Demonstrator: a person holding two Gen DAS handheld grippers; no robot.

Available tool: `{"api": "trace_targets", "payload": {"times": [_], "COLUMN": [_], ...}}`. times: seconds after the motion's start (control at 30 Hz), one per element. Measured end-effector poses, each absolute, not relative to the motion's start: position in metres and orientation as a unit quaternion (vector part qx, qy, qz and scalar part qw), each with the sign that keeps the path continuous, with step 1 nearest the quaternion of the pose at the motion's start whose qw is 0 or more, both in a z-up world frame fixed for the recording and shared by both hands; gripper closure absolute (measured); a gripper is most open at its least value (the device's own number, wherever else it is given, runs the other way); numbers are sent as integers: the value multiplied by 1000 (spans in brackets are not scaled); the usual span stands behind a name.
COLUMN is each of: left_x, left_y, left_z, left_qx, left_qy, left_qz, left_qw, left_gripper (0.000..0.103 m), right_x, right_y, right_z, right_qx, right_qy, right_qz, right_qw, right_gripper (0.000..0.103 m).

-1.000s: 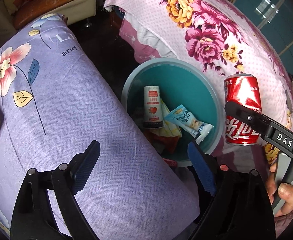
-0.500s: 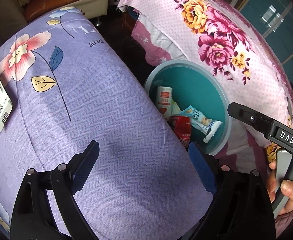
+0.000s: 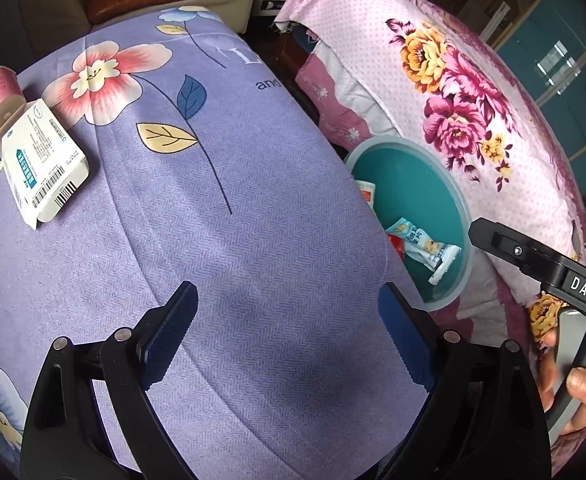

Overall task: Collect trash
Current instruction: 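Move both grippers back over the pink cup and white medicine box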

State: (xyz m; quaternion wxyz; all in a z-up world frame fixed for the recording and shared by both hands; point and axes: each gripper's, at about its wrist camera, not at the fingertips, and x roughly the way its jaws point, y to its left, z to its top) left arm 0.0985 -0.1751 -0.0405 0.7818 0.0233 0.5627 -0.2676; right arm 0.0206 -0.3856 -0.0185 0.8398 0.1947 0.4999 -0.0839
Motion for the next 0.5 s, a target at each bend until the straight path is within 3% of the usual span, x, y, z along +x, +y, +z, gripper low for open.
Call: {"api": "trace_targets", "payload": {"times": [0.5], "left_x": [108], "left_y": [-76], "left_z": [-40], "left_qx": [-5], "left_qy": [557], "left_qz": [-211], "left_qw": [803], "left_gripper": [11], "right_x": [62], "right_y": [-300], "right_z": [-3], "right_qx": [122], "right_qy": [520], "right_qz": [-31], "right_qw": [845], "right_gripper": [23]}}
